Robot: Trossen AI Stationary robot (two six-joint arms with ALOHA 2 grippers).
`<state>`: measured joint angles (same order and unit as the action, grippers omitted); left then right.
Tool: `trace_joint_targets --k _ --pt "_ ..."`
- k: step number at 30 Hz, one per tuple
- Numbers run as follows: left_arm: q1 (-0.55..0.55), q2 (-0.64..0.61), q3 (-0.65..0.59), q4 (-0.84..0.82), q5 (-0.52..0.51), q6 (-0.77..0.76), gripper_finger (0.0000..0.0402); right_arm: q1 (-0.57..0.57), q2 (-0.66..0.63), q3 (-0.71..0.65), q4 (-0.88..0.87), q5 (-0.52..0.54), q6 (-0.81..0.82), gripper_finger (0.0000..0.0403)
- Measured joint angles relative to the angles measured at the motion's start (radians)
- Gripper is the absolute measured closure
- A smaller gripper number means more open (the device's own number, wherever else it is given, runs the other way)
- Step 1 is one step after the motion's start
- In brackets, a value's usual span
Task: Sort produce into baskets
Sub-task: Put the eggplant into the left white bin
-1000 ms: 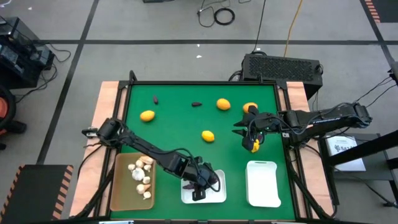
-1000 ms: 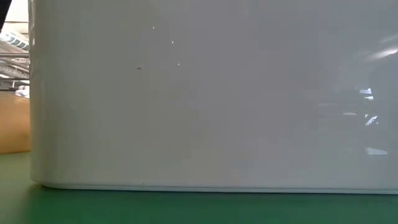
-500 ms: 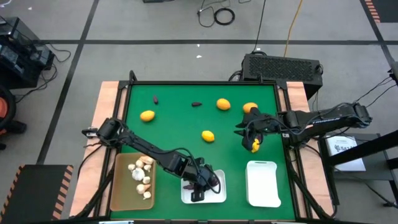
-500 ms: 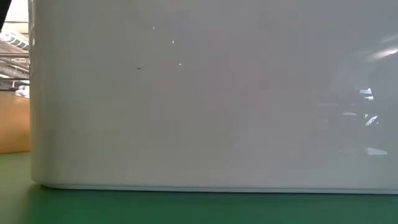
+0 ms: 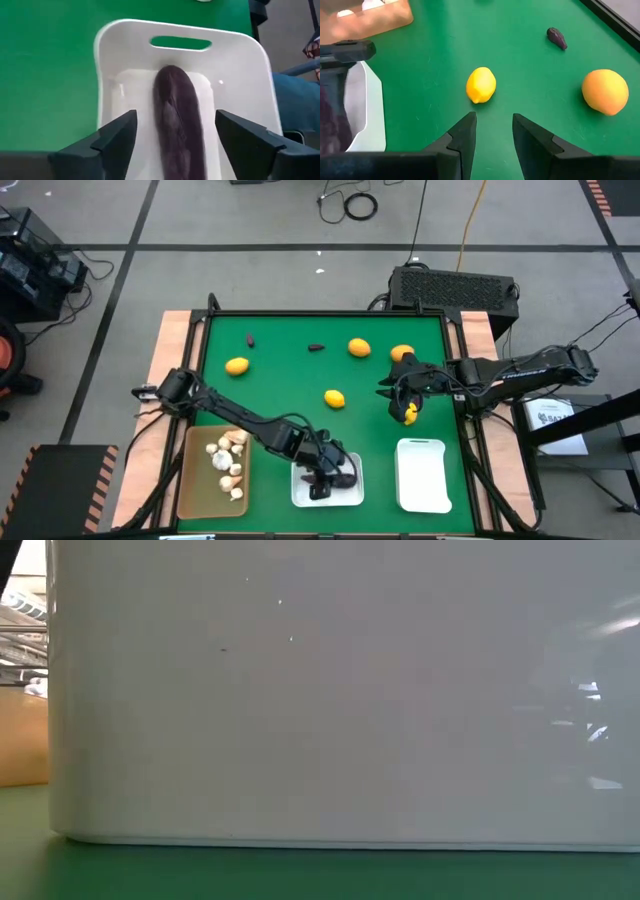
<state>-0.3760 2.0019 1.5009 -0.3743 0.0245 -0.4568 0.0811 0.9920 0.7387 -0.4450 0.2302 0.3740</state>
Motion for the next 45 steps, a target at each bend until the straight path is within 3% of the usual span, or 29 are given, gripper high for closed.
trace_joint_targets --k 8,16,21,32,38,45 --pt "0.077 -0.108 0.0 -0.08 0.042 -0.004 0.0114 0.0 0.0 0.0 0.0 0.0 -0.001 0.0285" --pt "0.212 -0.28 0.0 -0.374 -0.19 -0.068 0.0114 0.0 0.001 -0.002 -0.001 0.001 -0.001 0.0285" --pt "0.362 -0.323 0.0 -0.57 -0.243 -0.08 0.0114 0.0 0.012 -0.002 0.0 0.001 -0.001 0.0285" --pt "0.684 -0.271 -0.002 -0.591 -0.219 0.2 0.0114 0.0 0.022 -0.002 0.005 0.001 -0.001 0.0285" --pt "0.933 -0.256 -0.009 -0.689 -0.227 0.128 0.0115 0.0 0.021 -0.002 0.006 0.001 -0.003 0.0285" --pt "1.155 -0.256 -0.126 -0.669 -0.181 0.069 0.0127 0.0 0.021 -0.012 0.005 0.0 0.008 0.0285"
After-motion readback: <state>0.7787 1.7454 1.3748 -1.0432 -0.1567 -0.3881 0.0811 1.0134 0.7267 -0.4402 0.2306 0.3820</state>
